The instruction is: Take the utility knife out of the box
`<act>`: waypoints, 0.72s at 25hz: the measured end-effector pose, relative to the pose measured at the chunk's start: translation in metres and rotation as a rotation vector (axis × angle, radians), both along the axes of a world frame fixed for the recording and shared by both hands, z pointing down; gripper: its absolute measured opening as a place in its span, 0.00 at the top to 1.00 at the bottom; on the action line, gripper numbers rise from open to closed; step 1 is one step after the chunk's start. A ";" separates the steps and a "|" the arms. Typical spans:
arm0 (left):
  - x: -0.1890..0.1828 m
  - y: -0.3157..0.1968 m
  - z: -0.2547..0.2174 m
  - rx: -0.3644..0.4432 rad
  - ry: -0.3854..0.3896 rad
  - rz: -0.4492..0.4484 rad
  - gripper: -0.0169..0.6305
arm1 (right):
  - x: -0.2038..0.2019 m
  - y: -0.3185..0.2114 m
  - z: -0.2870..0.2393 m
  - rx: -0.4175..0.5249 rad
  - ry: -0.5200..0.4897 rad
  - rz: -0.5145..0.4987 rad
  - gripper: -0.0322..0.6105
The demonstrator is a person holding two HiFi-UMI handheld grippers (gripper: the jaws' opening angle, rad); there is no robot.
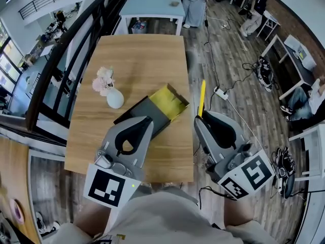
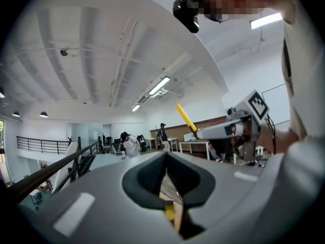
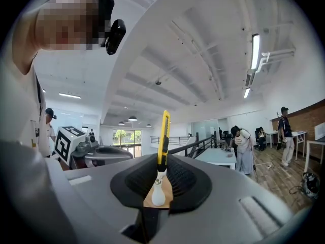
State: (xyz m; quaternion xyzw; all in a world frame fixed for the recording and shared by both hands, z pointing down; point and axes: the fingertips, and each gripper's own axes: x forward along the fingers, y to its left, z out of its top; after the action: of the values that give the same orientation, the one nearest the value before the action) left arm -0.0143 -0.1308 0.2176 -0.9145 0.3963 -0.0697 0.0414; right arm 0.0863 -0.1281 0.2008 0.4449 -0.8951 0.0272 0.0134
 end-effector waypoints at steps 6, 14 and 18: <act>0.001 0.009 0.026 -0.056 -0.026 -0.008 0.97 | 0.002 0.009 0.023 -0.005 0.062 0.014 0.86; -0.001 0.007 0.048 -0.102 -0.024 -0.022 0.97 | 0.004 0.011 0.042 -0.048 0.036 0.023 0.86; -0.001 0.004 0.049 -0.103 -0.033 -0.015 0.97 | 0.004 0.009 0.043 -0.055 0.025 0.022 0.86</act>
State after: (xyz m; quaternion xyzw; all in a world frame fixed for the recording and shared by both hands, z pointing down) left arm -0.0149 -0.1263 0.2670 -0.9111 0.3984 -0.1056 0.0004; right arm 0.0905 -0.1187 0.2441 0.4546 -0.8887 0.0466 0.0364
